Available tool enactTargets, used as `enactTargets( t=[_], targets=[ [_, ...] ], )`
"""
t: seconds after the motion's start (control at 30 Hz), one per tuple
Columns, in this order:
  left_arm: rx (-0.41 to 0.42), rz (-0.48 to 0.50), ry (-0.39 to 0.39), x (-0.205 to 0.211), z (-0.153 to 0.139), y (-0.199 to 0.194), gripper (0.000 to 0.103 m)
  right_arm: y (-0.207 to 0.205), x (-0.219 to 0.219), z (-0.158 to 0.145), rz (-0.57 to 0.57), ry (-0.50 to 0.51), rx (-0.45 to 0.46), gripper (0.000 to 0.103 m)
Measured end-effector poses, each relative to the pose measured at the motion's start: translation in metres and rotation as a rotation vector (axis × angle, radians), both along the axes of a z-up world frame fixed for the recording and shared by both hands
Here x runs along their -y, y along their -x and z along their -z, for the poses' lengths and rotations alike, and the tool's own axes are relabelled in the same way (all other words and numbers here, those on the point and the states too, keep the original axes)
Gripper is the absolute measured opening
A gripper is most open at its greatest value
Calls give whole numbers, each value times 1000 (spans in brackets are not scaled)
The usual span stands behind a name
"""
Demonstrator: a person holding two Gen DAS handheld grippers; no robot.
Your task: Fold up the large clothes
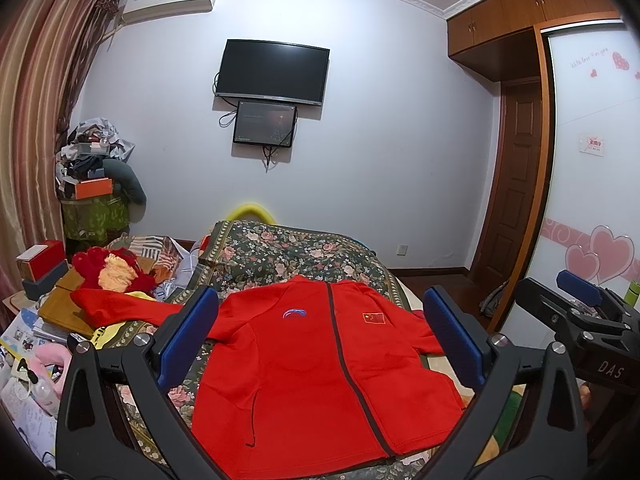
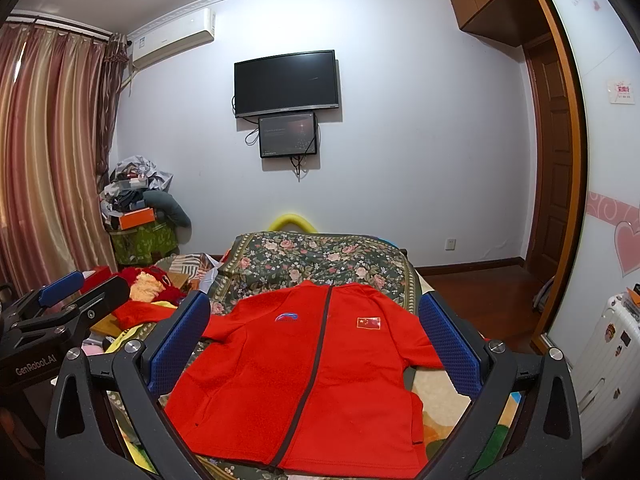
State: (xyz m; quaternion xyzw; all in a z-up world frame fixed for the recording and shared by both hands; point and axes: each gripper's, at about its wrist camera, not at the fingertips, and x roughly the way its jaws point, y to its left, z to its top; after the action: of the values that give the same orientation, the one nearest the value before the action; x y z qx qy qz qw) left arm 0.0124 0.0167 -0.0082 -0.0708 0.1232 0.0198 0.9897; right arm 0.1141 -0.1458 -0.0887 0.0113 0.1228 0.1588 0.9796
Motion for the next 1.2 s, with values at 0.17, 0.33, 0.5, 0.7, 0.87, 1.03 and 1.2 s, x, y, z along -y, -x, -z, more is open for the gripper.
enactTargets(
  t=[0.17, 0.33, 0.5, 0.7, 0.87, 1.03, 1.2],
  targets=[
    [-2, 2, 1, 0, 1, -1, 103, -1, 0, 0, 1, 2, -1, 103],
    [-2, -3, -4, 0, 2, -3, 103, -1, -1, 1, 3, 3, -3, 103],
    [-8, 2, 2, -1, 5, -8, 103, -4, -3, 6, 3, 7, -17, 103],
    [-21, 9, 4, -5, 8, -17, 103, -11, -1, 9, 10, 8, -35, 103],
    [-36, 4, -2, -12, 12, -34, 103, -25, -3, 15, 13, 14, -66, 103],
    [-47, -23, -4, -28, 18, -56, 103, -47, -8, 22, 13, 23, -99, 103],
    [-82, -53, 6, -56, 27, -89, 103, -77, -16, 31, 9, 35, -131, 103]
  ],
)
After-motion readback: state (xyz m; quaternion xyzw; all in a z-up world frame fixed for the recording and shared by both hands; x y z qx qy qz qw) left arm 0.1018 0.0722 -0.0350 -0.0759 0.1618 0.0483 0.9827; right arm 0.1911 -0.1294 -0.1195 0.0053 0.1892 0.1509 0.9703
